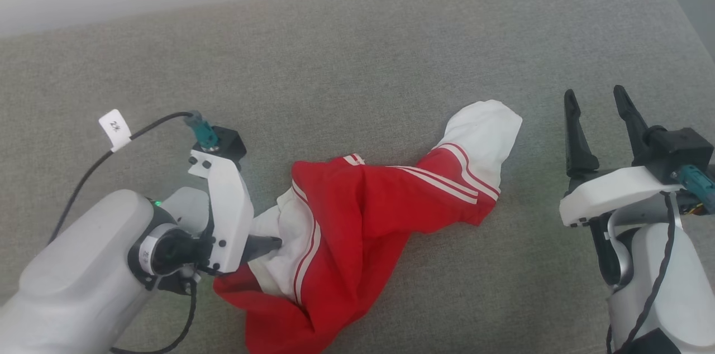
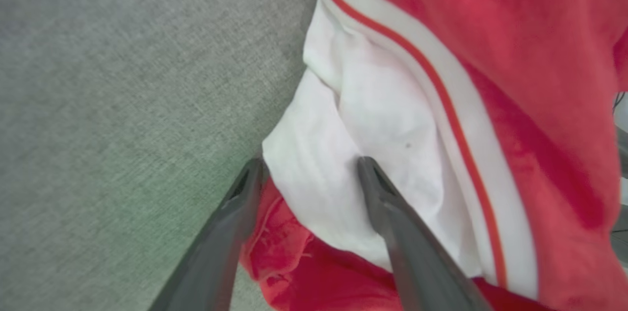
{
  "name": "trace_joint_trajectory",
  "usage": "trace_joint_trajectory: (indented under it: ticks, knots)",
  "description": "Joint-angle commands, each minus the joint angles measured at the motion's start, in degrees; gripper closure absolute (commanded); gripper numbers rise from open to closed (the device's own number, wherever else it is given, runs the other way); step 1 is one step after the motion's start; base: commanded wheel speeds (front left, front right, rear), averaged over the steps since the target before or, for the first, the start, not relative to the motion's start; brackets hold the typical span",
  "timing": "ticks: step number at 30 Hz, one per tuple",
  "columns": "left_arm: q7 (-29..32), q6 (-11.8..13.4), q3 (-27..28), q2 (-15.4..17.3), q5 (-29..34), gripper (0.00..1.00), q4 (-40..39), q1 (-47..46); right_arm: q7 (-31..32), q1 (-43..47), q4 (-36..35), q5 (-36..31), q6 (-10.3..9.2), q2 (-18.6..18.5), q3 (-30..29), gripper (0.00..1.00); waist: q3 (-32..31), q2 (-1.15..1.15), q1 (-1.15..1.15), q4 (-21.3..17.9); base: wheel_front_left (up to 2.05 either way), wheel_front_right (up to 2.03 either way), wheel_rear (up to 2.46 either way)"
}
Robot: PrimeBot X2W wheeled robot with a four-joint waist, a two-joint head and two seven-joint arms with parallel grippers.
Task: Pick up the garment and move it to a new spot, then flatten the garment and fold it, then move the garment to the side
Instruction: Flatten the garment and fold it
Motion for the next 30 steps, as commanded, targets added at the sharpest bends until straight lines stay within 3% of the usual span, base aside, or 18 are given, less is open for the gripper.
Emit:
trace_joint_trajectory:
  ticks: [1,2,3,14,30]
  knots:
    - [-0.37,-0.17,0.16,-0.35,-0.38,0.55,0.83,-0.47,-0.12,-0.72,-0.07,-0.07,-0.10,0.10,-0.02,0.00,0.10,0.00,0.00,0.06,0.00,0.00,0.00]
    - [-0.33,-0.16,0.27,-0.61,-0.73,0.93,1.26,-0.46,-0.15,-0.71,0.00,-0.11,-0.10,0.10,-0.04,0.00,0.14,0.00,0.00,0.09,0.00,0.00,0.00]
    - [-0.47,-0.43,0.35,-0.80,-0.81,1.00,1.56,-0.64,-0.21,-0.69,0.06,-0.14,-0.10,0.11,-0.09,0.00,0.18,0.00,0.00,0.10,0.00,0.00,0.00]
    - [-1.48,-0.97,2.56,0.29,-1.90,1.00,0.39,-2.27,-0.07,0.29,-0.15,-0.90,-0.10,0.10,-1.42,0.00,-0.46,0.00,0.00,1.40,0.00,0.00,0.00]
    - [-10.07,3.45,11.44,10.44,-0.96,1.00,-3.34,1.77,0.95,2.35,0.74,-2.78,-0.10,0.07,-3.05,0.00,-4.89,0.00,0.00,5.27,0.00,0.00,0.00]
